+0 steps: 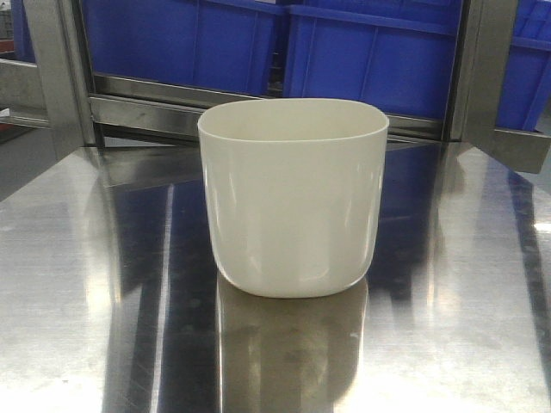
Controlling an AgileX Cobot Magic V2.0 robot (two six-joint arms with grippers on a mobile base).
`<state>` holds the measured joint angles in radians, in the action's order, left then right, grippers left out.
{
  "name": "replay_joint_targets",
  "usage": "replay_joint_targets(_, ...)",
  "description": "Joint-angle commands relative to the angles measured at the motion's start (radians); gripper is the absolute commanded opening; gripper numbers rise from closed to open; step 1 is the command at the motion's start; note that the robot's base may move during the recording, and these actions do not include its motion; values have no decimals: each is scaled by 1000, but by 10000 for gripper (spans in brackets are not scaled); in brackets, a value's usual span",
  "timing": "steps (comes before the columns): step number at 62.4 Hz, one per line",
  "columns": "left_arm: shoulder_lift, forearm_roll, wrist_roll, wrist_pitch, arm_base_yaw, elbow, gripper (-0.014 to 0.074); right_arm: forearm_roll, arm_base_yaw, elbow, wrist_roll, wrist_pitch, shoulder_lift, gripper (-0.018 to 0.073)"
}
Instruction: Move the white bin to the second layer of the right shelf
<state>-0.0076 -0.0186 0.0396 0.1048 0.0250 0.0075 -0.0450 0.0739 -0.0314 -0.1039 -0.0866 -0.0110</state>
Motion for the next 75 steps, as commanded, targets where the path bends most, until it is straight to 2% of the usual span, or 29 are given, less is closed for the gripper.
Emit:
replay_joint_targets(1,-20,-8,-5,-83,-1,29,85,9,-1,1,-6,87,-18,48)
replay_joint_targets(24,-20,-8,-5,-83,-1,29,85,9,-1,1,-6,87,-18,48)
replay_joint_targets(37,-20,-8,-5,-83,-1,29,85,9,-1,48,-6,-89,-7,48)
replay_joint_targets(45,-20,-8,-5,-83,-1,29,85,9,-1,119,-8,-106,44,48)
replay_joint_targets(57,-20,-8,-5,-83,-1,29,85,9,-1,284,-9,-232,183,48)
replay_joint_targets(69,-20,-8,-5,-83,-1,29,85,-3,0,419,-8,-155,345,48)
replay_joint_targets(75,-20,-8,-5,-83,-1,29,85,-2,0,476,10,-161,428,48)
